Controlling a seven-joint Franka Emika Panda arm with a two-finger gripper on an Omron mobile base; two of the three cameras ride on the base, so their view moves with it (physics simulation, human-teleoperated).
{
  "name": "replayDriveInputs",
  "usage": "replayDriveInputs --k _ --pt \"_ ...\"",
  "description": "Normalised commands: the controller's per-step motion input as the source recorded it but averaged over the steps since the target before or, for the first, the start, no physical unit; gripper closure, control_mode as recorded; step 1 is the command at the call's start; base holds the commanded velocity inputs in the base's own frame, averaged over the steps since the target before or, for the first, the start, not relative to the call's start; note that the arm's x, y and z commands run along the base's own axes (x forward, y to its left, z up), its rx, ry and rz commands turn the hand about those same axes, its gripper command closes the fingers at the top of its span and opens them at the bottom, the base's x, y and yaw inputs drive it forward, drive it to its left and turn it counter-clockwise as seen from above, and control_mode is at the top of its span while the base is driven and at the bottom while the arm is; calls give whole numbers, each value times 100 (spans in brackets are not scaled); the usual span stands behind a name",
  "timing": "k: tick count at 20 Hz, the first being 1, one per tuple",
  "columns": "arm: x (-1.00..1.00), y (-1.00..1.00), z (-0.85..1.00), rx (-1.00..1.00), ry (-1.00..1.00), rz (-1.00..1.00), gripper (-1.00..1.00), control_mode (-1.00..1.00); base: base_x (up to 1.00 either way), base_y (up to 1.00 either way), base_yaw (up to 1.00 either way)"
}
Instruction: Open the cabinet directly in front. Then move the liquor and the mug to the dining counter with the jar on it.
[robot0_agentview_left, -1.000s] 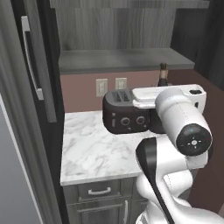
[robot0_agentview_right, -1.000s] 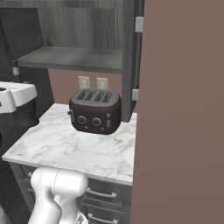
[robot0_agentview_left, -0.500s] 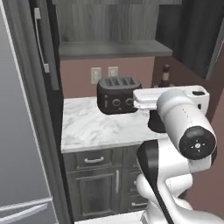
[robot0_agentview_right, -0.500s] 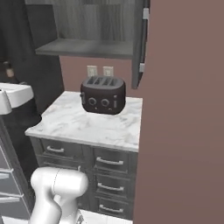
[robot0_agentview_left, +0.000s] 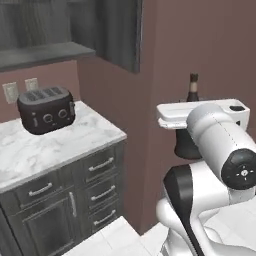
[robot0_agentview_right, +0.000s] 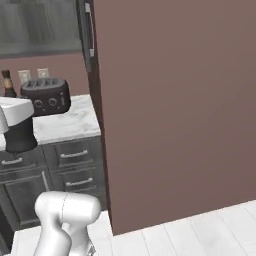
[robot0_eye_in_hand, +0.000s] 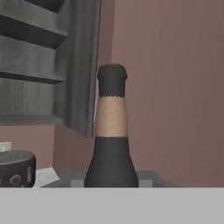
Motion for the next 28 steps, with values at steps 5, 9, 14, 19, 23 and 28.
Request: replayDriveInputs --k 5,9,14,19,23,28 --pt "0 0 0 0 0 0 100 100 0 0 -100" --pt "0 0 0 0 0 0 100 100 0 0 -100" --pt "0 0 0 0 0 0 100 100 8 3 -99" --pt "0 0 0 0 0 0 100 100 96 31 -43" --pt "0 0 0 0 0 0 100 100 100 8 -33" --pt "0 0 0 0 0 0 100 100 34 0 -93"
